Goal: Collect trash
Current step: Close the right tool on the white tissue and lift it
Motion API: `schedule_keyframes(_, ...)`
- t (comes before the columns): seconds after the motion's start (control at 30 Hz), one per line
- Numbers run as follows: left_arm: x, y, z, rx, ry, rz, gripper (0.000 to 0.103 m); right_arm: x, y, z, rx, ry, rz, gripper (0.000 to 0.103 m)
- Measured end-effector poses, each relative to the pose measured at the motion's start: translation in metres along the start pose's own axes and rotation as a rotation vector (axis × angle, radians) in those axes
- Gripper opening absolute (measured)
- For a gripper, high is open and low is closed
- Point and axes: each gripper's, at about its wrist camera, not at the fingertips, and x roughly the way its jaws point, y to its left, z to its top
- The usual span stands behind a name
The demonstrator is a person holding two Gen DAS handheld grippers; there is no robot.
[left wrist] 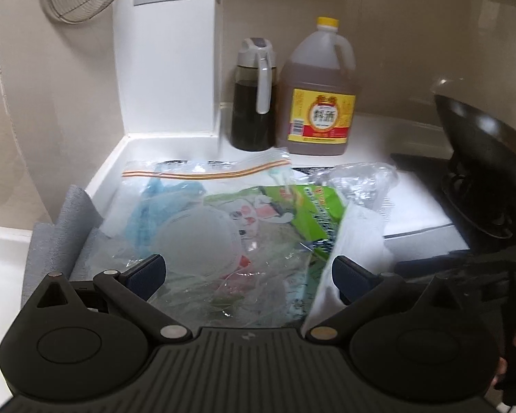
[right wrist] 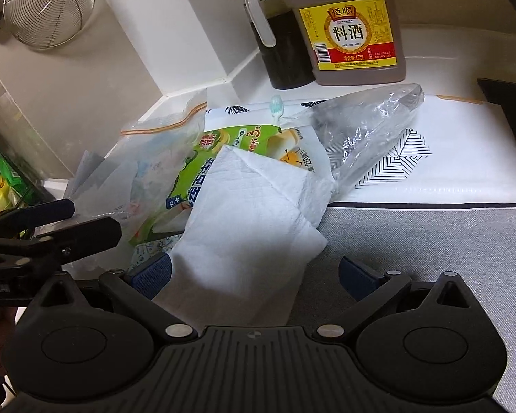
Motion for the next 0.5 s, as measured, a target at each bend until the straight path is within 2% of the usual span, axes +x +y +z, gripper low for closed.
schedule_keyframes(0.13, -0.004, -0.006, -0.003, 0.057, -0.009, -0.043, 0.103, 0.002, -0.005, 0.002, 0.019, -0.002, -0.017, 0.103)
schedule_keyframes(0.23, 0.003, -0.007, -0.008, 0.095, 0.026, -0.025, 0.103, 0.005, -0.008, 0.003, 0.046, 0.007, -0.008, 0.103)
schedule_keyframes(0.33, 0.015, -0.004, -0.008, 0.086, 0.086, 0.002, 0.103, 0.009, -0.008, 0.004, 0.066, 0.014, 0.003, 0.103)
schedule_keyframes(0.4, 0.019, -0.004, -0.006, 0.079, 0.098, 0.025, 0.103, 0.012, -0.008, 0.004, 0.079, 0.023, 0.009, 0.103)
schedule_keyframes(0.47, 0.022, -0.005, -0.004, 0.079, 0.113, 0.04, 0.098, 0.013, -0.007, 0.003, 0.084, 0.024, 0.013, 0.103)
schedule_keyframes(0.5, 0.021, -0.006, -0.003, 0.091, 0.113, 0.054, 0.091, 0.012, -0.007, 0.003, 0.093, 0.02, 0.016, 0.103)
